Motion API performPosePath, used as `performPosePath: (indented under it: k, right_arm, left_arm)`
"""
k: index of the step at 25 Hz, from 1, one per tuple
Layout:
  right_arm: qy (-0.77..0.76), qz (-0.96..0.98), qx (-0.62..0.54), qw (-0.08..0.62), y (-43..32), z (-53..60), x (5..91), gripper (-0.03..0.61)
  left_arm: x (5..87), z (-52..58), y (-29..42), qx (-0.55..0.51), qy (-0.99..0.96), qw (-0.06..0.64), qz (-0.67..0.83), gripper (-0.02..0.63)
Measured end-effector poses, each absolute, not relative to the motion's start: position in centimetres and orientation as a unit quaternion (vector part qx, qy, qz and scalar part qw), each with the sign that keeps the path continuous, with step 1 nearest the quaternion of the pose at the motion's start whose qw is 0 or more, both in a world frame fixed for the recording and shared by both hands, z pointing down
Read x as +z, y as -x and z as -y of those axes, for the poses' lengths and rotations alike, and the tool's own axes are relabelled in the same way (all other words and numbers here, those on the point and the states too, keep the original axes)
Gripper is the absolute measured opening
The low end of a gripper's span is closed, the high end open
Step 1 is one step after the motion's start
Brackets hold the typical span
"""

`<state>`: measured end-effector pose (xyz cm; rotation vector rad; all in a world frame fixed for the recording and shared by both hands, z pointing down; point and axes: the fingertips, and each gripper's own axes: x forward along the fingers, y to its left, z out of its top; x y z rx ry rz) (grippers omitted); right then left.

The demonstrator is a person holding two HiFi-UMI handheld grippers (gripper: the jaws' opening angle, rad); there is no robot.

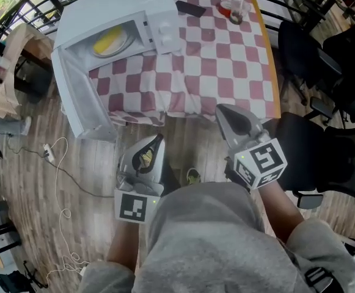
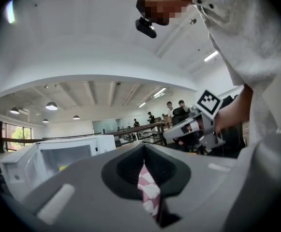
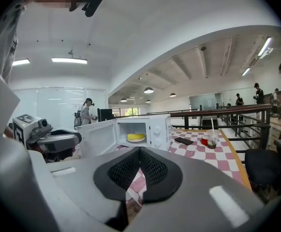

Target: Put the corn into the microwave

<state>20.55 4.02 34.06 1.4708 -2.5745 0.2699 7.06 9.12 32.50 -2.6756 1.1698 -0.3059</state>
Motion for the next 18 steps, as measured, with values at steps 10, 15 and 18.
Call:
performPosePath:
  k: [10, 15, 18]
  right_arm:
    - [-0.480, 0.870, 0.088, 0.068, -19.9, -7.1, 33.2, -0.002]
    - [-0.478, 0.871, 0.086, 0.073, -19.4, -7.8, 33.2, -0.002]
    - [-0.475, 0.873, 0.087, 0.073, -19.1, -7.9, 33.0, -0.002]
  left_arm:
    - [31.5, -12.7, -4.6, -0.078, 0.882, 0.066, -0.460, 0.009]
    - [30.6, -13.0, -2.6, -0.044, 0.864, 0.049, -0.499, 0.009]
    - [30.1, -13.2, -1.8, -0.034, 0.857, 0.043, -0.513, 0.009]
